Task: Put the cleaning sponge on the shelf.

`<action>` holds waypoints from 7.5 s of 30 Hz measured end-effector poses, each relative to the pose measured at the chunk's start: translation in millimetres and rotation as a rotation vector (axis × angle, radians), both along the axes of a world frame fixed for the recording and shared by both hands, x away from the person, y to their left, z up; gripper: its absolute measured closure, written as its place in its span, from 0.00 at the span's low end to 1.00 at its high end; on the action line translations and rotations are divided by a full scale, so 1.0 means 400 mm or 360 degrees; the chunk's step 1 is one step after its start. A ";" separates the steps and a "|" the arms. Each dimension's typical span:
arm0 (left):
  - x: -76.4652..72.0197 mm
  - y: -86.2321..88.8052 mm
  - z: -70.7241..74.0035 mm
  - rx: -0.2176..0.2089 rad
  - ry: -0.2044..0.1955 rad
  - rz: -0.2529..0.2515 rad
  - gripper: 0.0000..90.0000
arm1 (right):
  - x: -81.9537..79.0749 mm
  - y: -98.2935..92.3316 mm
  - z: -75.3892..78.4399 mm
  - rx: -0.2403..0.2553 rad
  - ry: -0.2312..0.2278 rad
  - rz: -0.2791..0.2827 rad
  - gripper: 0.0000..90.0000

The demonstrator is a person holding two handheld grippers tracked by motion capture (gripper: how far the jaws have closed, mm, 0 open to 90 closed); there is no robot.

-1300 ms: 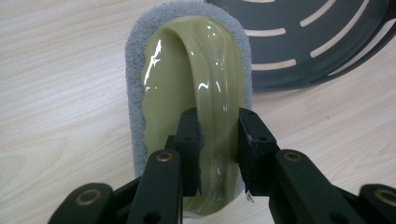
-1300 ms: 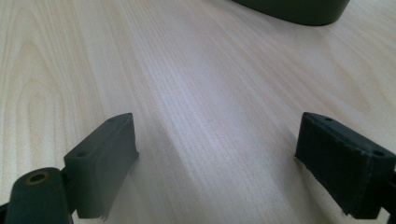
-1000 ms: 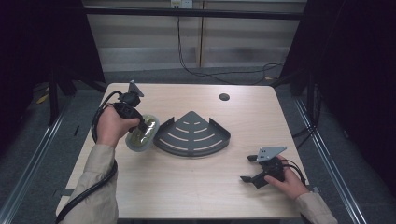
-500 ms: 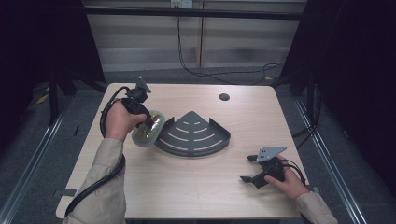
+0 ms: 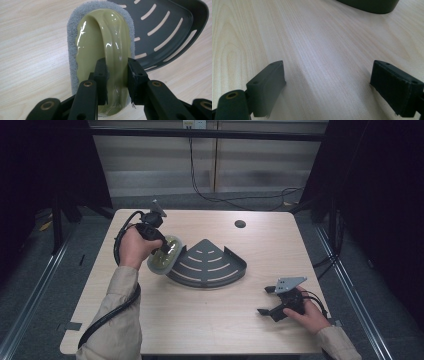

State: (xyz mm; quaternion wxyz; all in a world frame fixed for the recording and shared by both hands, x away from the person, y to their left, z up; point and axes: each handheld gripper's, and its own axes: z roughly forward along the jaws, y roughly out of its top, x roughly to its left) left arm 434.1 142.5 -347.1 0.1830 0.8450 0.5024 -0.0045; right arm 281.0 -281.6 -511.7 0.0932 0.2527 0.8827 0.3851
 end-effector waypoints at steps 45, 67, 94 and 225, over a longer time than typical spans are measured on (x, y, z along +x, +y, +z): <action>0.050 -0.134 -0.009 0.0008 -0.0017 -0.0104 0.80 | 0.000 0.000 0.000 0.0001 0.0001 0.0000 0.13; 0.065 -0.157 -0.068 0.0048 -0.0029 -0.0216 0.80 | 0.000 0.000 0.000 0.0000 0.0000 0.0001 0.13; 0.073 -0.168 -0.126 0.0103 -0.0062 -0.0333 0.80 | 0.000 0.000 0.000 0.0000 0.0001 0.0001 0.13; 0.042 -0.103 -0.153 0.0158 0.0035 -0.0276 0.29 | 0.000 0.000 0.000 0.0000 0.0000 0.0000 0.13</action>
